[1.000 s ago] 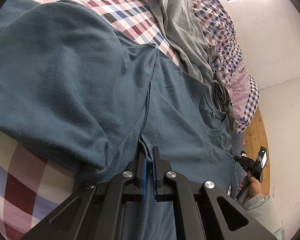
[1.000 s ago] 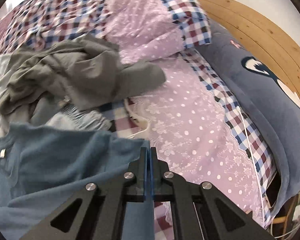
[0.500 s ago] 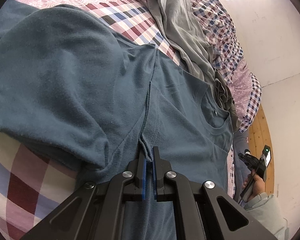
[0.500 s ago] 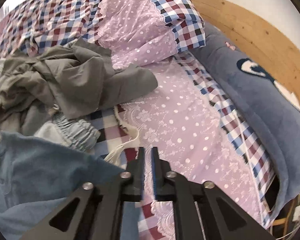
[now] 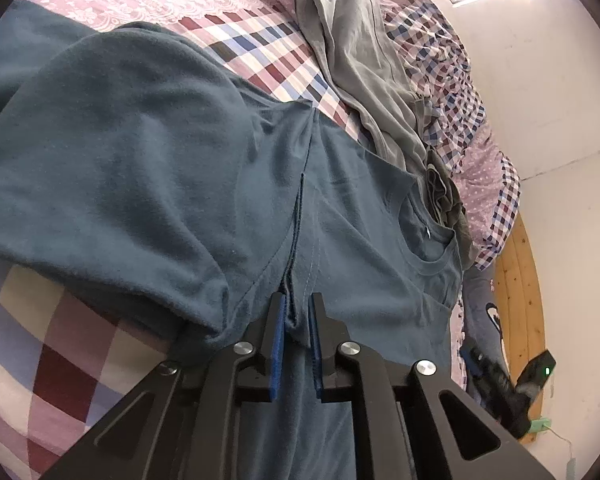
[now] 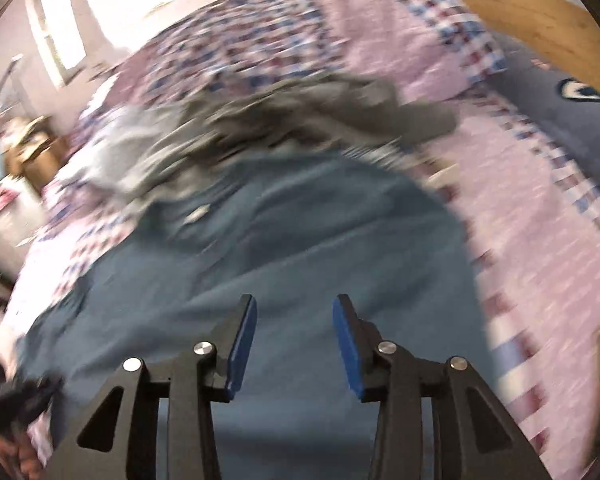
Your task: Fold clothes
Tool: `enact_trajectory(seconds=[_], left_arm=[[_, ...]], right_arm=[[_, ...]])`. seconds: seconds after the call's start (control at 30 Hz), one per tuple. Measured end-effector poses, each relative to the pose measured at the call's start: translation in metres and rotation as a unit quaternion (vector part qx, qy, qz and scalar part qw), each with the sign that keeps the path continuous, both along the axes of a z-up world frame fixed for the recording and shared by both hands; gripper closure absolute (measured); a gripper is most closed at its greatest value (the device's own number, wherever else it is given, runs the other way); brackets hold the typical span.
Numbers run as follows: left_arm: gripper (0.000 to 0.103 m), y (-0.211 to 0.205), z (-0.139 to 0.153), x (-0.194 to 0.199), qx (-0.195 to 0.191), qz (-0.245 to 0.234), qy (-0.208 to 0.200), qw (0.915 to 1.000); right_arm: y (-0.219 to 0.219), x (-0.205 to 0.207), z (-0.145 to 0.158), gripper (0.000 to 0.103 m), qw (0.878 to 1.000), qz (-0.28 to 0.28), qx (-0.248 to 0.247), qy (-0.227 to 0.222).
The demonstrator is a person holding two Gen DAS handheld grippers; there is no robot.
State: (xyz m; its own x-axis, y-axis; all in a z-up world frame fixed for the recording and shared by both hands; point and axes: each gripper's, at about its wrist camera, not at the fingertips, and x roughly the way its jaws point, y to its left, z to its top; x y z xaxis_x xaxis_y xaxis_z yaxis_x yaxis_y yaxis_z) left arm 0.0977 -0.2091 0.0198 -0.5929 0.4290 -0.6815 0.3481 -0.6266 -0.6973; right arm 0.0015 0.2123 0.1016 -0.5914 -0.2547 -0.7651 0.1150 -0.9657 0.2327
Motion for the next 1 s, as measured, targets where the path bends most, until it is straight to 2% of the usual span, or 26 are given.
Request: enact_trajectory(seconds=[0.13,0.23,0.33,0.4,0.57,0.77,1.0], left_arm=[[0.090,0.002,-0.001,0.000,-0.008,-0.001,0.000,1.0000],[0.088,0.005,-0.001,-0.001,-0.016,0.002,0.002,0.9999],[0.083,0.008,0.000,-0.003,-0.022,0.010,0.008,0.9997],[0.081,0.009,0.001,-0.004,-0.027,0.019,0.013,0.9994],[0.078,0.012,0.002,-0.006,-0.037,0.030,0.019,0.9987],[0.077,0.020,0.004,-0.008,-0.067,0.034,0.024,0.9969],[0.073,0.030,0.007,-0.008,-0.106,0.036,0.043,0.9928]], right_arm=[[-0.036,0.036,-0.013,0.056,0.998,0.052,0.000,0.022],[-0.058,0.042,-0.029,0.055,0.995,0.096,0.002,0.005],[-0.065,0.040,-0.045,0.055,0.994,0.112,-0.005,-0.011],[-0.067,0.038,-0.055,0.055,0.993,0.113,-0.011,-0.018],[-0.069,0.044,-0.051,0.053,0.994,0.107,-0.017,-0.003],[-0.082,0.047,-0.055,0.050,0.991,0.129,0.024,0.002],[-0.081,0.044,-0.055,0.047,0.992,0.124,0.011,-0.005]])
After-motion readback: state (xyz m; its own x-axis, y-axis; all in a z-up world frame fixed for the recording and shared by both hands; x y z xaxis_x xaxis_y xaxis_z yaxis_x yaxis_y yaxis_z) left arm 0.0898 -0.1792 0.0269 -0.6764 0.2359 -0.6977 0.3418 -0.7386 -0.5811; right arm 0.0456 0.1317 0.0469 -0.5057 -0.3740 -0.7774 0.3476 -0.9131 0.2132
